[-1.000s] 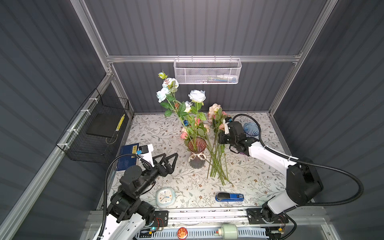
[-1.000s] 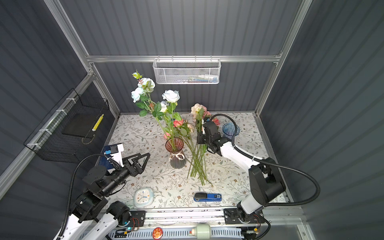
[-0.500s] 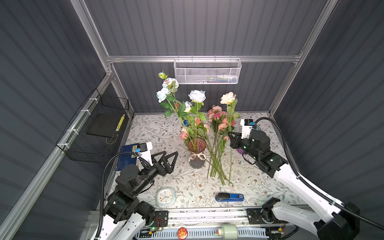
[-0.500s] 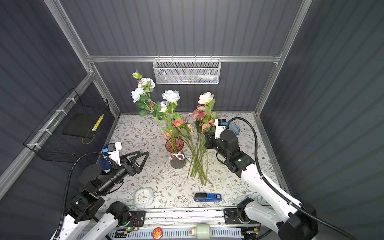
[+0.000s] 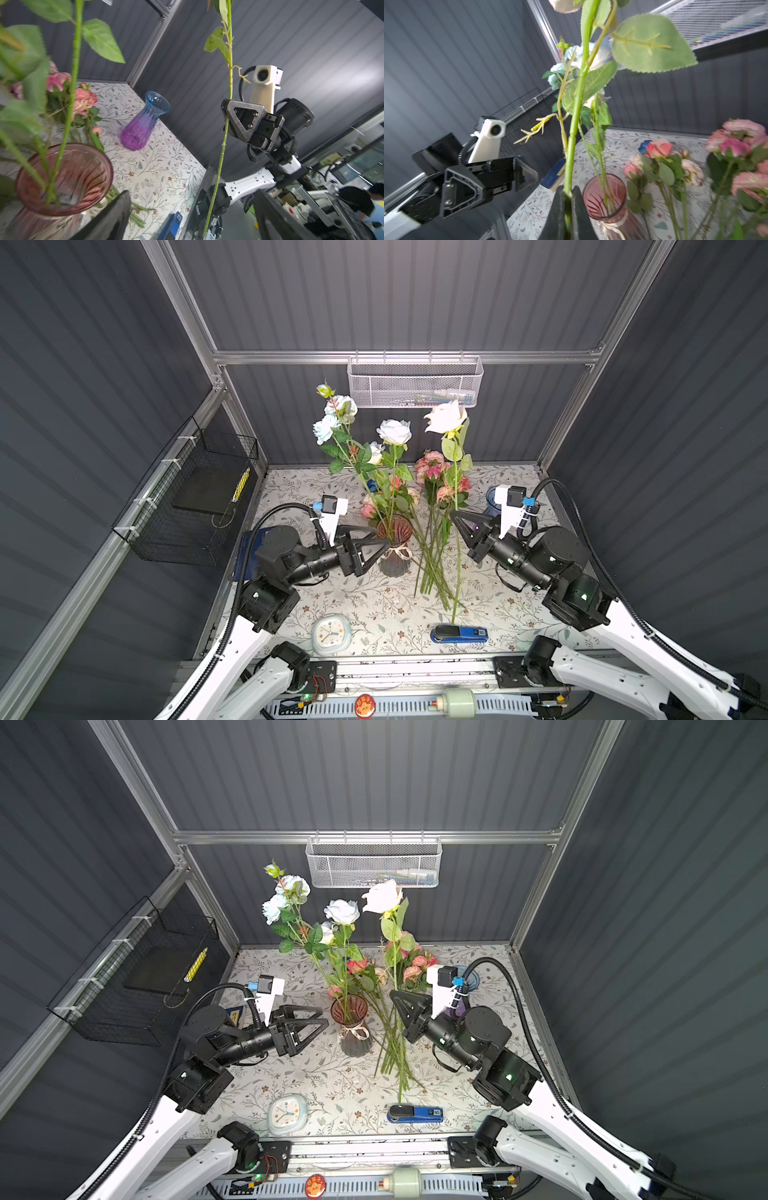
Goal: Arrange the flowers into the vase
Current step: 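Lift the stem with the right gripper while the left gripper grasps it higher, then raise the pale pink rose with the left gripper while the right gripper releases and withdraws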
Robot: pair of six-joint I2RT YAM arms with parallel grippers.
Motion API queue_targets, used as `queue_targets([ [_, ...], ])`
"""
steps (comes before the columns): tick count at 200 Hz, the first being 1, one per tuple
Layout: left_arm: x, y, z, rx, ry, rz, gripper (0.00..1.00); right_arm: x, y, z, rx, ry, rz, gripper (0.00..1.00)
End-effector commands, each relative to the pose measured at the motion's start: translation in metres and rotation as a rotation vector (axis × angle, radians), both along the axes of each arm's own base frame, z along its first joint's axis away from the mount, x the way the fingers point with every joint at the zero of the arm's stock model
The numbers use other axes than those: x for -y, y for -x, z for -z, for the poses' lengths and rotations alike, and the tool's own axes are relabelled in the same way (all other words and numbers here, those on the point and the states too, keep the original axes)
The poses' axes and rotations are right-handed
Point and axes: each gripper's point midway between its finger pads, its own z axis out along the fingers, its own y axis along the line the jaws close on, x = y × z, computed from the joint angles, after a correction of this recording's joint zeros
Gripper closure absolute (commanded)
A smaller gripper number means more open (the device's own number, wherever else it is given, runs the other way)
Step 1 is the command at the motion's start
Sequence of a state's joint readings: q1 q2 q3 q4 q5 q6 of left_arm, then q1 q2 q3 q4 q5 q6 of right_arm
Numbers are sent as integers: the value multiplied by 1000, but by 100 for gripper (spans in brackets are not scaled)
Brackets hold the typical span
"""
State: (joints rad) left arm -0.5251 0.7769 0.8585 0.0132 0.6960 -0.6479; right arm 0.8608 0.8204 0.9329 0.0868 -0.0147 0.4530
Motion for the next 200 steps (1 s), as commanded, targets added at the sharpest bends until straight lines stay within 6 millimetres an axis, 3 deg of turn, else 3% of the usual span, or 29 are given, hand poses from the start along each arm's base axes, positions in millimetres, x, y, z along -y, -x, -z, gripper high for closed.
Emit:
queue_targets([
  [1,8,28,-45,123,77,166,8,-23,13,-39,73,-79,-93,100],
  [47,18,31,-52,160,69,231,15,-83,14,-66,113,-92,-192,100],
  [88,19,28,-50,168,24,223,36,-113,9,-77,121,-113,-236,100],
  [126,20,22,-48,170,0,200,54,-125,11,-81,107,-137,-272,100],
  [155,21,15,-50,175,-10,173,83,-128,12,-80,95,-141,-285,100],
  [179,18,10,-60,205,-10,124,100,-127,13,-73,81,-132,-283,100],
  [188,17,8,-64,220,-10,109,100,-124,13,-70,78,-128,-274,93],
  [200,16,5,-68,236,-16,84,100,-117,12,-66,78,-119,-249,76],
])
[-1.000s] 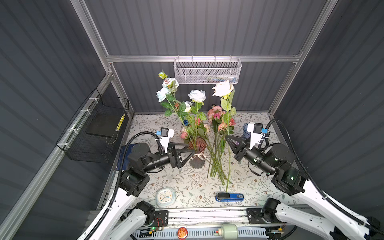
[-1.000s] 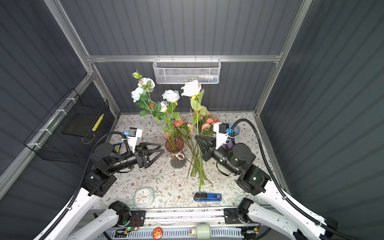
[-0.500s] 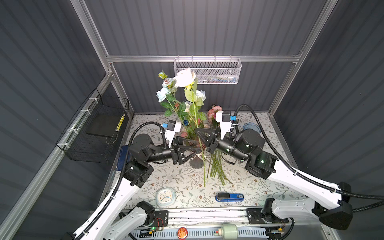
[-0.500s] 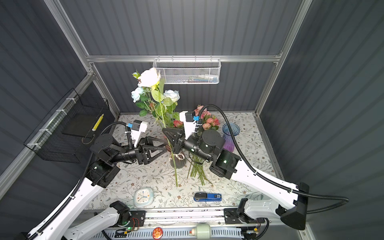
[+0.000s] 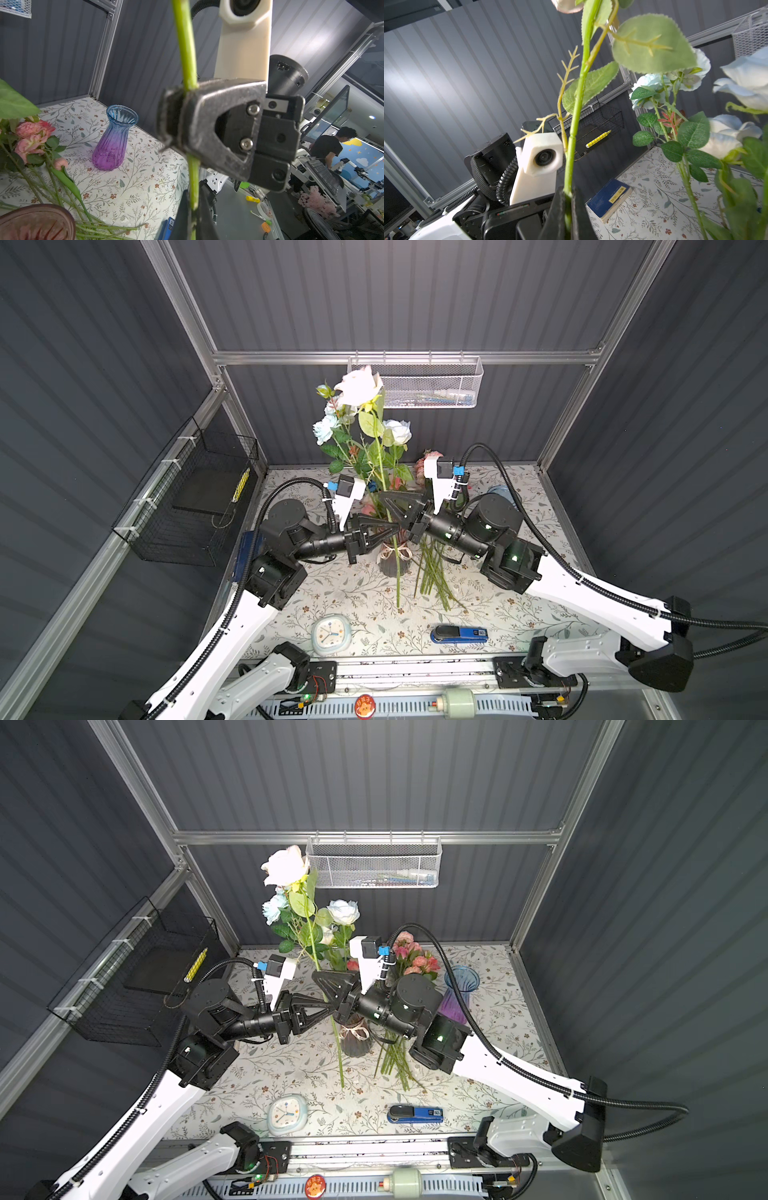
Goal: Arrange the flowers into the vase
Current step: 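Raise the pale pink rose with the left gripper while the right gripper releases and withdraws, then lower the pale pink rose stem into the pink vase with the left gripper and open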
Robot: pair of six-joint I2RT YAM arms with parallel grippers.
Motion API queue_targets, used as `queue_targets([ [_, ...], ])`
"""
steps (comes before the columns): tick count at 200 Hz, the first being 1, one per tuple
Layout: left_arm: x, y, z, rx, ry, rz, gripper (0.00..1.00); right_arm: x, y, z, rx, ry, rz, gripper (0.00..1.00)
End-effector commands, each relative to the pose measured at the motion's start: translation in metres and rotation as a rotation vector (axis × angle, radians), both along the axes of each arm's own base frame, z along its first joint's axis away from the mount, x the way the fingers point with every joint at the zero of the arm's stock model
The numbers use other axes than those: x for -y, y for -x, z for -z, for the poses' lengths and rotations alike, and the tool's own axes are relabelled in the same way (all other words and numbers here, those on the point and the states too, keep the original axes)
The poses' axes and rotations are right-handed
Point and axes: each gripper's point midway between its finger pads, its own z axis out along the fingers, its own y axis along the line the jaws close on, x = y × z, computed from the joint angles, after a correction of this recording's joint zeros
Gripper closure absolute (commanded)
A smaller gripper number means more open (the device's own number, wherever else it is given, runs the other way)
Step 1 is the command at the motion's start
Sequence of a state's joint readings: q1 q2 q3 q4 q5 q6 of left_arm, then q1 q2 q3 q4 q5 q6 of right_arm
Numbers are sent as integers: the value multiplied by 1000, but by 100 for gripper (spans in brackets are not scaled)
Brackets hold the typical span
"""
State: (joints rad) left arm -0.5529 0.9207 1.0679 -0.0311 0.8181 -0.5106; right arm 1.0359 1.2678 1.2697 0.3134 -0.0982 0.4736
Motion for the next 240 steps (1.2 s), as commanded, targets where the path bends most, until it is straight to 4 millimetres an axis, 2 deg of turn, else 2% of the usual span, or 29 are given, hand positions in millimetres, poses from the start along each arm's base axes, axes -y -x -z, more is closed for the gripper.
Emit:
queue_targets([
  [1,-6,-4,-24,85,17,-66,100,13,7,-6,15,-23,15,72],
  [3,-6,-5,-24,87,15,-70,100,14,7,-6,16,-22,17,71],
  [5,-6,-5,-25,92,13,-75,100,16,7,-4,18,-18,27,65],
  [15,-7,-10,-27,118,-4,-107,100,25,6,-1,23,-9,57,48],
  [29,-11,-21,-29,155,-34,-173,100,38,5,10,27,25,108,39],
  [30,-11,-22,-29,158,-36,-180,100,45,7,5,36,13,119,39],
  [72,-24,-66,-44,307,-81,-420,100,102,11,21,55,41,272,34],
  [99,-19,-93,-55,359,-78,-488,100,130,15,32,48,57,340,34],
  [132,-8,-125,-55,380,-86,-536,100,153,20,41,40,59,383,34],
  [166,2,-154,-31,354,-112,-573,100,167,24,44,43,61,406,34],
  [192,5,-169,0,315,-139,-601,100,174,27,44,53,59,417,34],
  [209,7,-171,17,277,-149,-593,100,176,25,47,51,65,432,34],
  [240,6,-162,38,221,-158,-568,99,174,23,51,48,74,438,32],
])
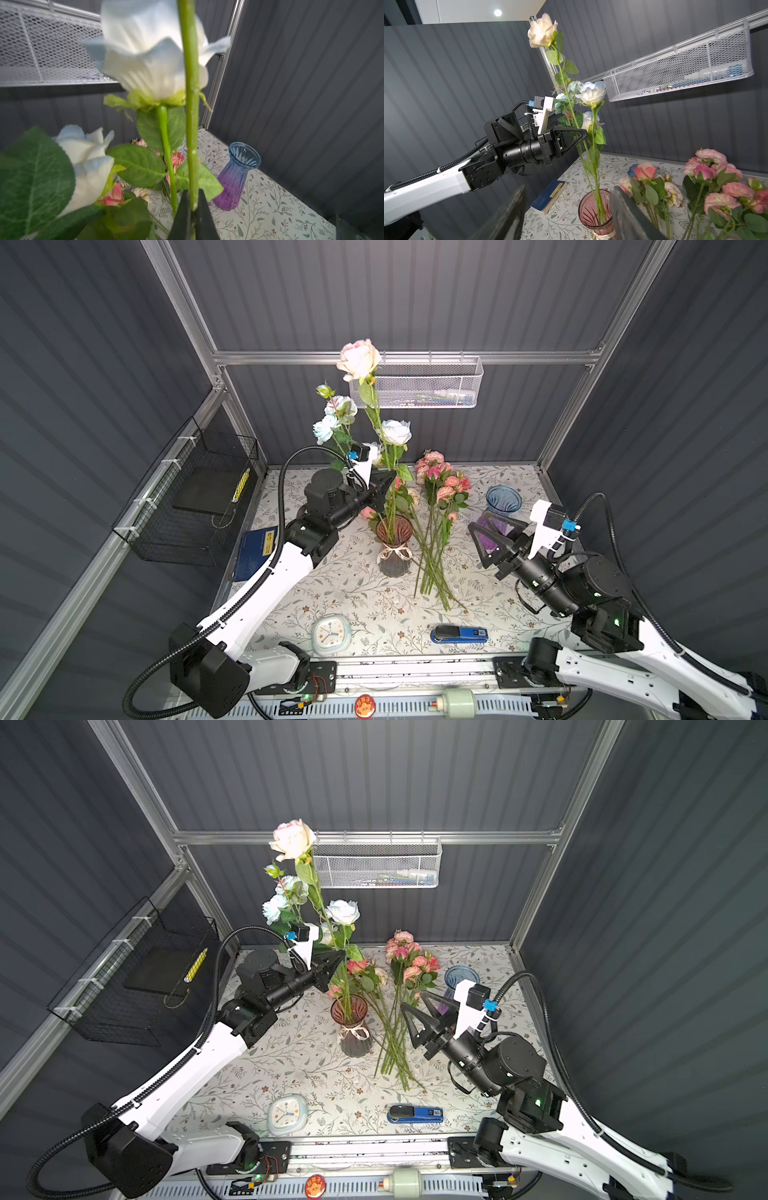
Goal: Arrange the flowers into the vase
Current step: 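Lower the pale pink rose stem into the pink vase with the left gripper and open, then draw the left gripper back while the right gripper reaches down into the bunch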
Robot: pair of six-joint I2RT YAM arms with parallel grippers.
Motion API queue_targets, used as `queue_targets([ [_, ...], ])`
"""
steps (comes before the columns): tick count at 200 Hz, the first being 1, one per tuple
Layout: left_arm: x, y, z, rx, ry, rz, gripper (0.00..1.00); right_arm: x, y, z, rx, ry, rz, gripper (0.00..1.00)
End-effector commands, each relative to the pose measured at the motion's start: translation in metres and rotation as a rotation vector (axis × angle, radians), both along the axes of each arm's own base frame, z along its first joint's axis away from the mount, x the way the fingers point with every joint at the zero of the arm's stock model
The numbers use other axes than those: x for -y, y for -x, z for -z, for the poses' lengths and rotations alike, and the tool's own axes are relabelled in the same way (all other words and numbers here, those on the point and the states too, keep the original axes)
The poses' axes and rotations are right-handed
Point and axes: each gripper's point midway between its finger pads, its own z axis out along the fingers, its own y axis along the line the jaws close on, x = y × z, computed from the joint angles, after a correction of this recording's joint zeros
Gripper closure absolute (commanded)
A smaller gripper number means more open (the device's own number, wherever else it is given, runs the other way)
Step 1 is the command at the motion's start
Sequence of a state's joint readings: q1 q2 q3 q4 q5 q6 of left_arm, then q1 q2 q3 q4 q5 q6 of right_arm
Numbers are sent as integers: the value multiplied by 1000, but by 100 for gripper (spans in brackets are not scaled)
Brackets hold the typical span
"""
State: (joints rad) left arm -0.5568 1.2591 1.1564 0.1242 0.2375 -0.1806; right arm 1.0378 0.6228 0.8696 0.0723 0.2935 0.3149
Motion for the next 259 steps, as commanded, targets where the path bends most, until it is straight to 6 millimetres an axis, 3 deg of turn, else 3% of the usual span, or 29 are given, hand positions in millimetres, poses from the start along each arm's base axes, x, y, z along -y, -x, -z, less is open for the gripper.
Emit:
queue_targets([
  [1,-2,7,-2,2,38,4,97,-1,-4,11,-8,29,24,32],
  [25,-9,16,1,-21,46,-1,53,-6,-7,15,-17,39,23,28],
  [50,-17,23,-3,-35,48,-22,35,-11,-9,20,-29,53,15,25],
  [107,-35,49,-19,-98,115,-38,15,-18,-17,43,-95,110,33,22],
  [144,-47,76,-48,-63,242,-6,5,-27,-28,87,-192,193,51,22],
  [177,-53,99,-72,-43,318,52,0,-33,-48,143,-365,278,48,33],
  [214,-62,111,-56,-102,341,48,0,-38,-78,211,-594,335,7,41],
  [259,-82,126,-12,-175,337,-20,0,-46,-112,278,-773,463,-14,48],
])
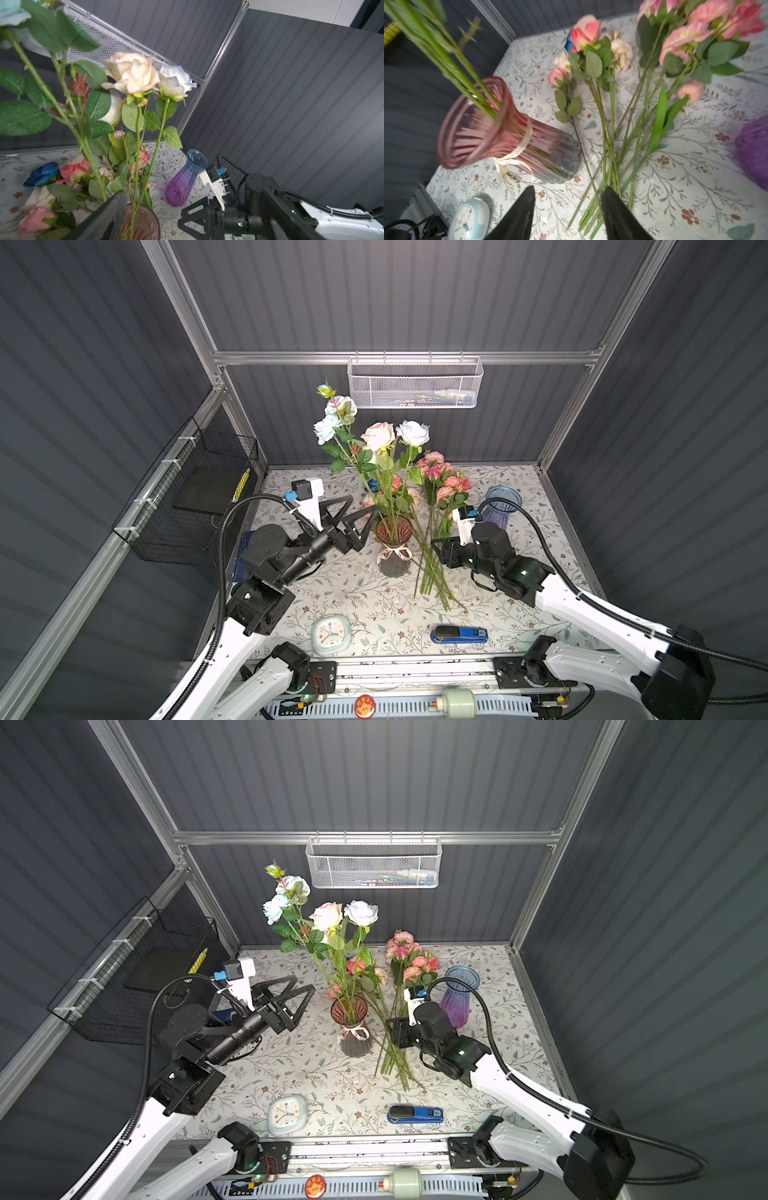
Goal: Arrange the flowers into the vase
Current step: 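Draw the left gripper back while the right gripper reaches down into the bunch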
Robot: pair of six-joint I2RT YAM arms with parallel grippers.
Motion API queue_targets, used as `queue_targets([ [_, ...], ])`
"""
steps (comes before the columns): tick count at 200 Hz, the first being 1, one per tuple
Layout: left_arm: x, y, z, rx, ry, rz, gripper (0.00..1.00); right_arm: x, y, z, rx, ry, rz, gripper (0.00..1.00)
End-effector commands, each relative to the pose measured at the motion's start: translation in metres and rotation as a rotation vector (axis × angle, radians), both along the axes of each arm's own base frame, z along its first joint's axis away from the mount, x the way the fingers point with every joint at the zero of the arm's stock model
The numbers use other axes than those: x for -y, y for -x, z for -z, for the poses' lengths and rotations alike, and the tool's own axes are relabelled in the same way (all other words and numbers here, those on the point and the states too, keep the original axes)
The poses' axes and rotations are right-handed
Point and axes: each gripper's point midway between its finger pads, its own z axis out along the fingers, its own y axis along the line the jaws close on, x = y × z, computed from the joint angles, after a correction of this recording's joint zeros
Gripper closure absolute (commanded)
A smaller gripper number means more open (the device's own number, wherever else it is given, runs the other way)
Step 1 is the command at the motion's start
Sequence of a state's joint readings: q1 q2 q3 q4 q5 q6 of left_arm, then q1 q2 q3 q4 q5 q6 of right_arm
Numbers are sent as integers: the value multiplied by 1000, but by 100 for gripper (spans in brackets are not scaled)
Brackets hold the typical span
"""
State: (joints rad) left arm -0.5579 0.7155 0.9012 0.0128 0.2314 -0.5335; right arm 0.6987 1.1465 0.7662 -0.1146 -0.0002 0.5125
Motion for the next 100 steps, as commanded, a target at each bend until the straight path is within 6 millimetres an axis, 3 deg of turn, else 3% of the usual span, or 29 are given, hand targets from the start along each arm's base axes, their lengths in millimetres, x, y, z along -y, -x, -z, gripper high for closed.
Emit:
queue_targets([
  [1,-9,9,23,-66,7,-15,0,-10,-8,22,-99,10,-59,48],
  [57,-23,24,75,-183,2,-38,0,-19,-60,79,-222,166,-88,58],
  [100,-32,31,92,-220,-25,-65,0,-28,-89,104,-262,265,-118,65],
])
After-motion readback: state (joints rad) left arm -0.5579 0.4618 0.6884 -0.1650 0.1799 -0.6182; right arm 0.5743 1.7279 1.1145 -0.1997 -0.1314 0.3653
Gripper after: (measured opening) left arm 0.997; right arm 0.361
